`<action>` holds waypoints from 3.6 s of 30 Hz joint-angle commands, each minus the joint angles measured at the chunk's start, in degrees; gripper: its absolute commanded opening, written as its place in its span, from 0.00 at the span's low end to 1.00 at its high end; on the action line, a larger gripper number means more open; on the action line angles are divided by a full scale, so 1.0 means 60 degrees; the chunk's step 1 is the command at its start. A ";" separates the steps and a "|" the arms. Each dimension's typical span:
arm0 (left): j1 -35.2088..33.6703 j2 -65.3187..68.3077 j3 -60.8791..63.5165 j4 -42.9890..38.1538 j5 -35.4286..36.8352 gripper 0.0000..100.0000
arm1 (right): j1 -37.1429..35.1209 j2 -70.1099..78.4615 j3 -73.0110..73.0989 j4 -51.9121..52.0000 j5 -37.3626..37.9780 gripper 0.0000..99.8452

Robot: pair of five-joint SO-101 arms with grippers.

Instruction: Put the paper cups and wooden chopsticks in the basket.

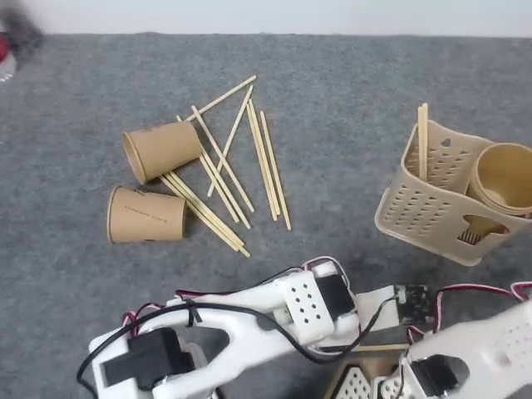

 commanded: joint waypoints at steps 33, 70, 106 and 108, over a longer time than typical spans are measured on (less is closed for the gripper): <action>-0.1143 -0.0308 -0.0476 -0.0337 0.0542 0.26 | -0.1018 0.2469 -0.6755 0.5267 0.0322 0.21; -0.0923 0.1582 -0.1121 -0.0044 0.1509 0.26 | -0.0740 0.2879 -0.7795 0.5033 -0.0806 0.20; -0.0147 0.3707 -0.2689 0.0821 0.2081 0.26 | -0.0696 0.2850 -0.7795 0.5106 -0.0733 0.20; -0.0161 0.3692 -0.2938 0.1070 0.2066 0.26 | -0.0711 0.2850 -0.7795 0.5121 -0.0542 0.20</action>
